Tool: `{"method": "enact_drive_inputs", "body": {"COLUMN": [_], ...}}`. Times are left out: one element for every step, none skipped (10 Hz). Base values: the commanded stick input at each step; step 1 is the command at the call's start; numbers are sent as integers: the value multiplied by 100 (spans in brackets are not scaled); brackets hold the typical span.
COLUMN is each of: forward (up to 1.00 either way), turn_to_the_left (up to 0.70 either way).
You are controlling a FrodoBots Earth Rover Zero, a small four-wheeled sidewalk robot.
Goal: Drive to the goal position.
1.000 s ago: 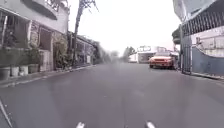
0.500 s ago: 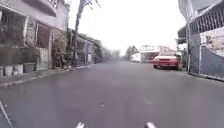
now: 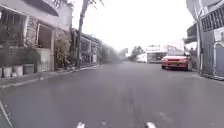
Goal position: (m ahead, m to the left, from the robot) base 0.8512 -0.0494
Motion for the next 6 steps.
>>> {"method": "enact_drive_inputs", "body": {"forward": [85, 85, 85, 85, 85, 85], "turn_to_the_left": [0, 0, 0, 0, 0, 0]}}
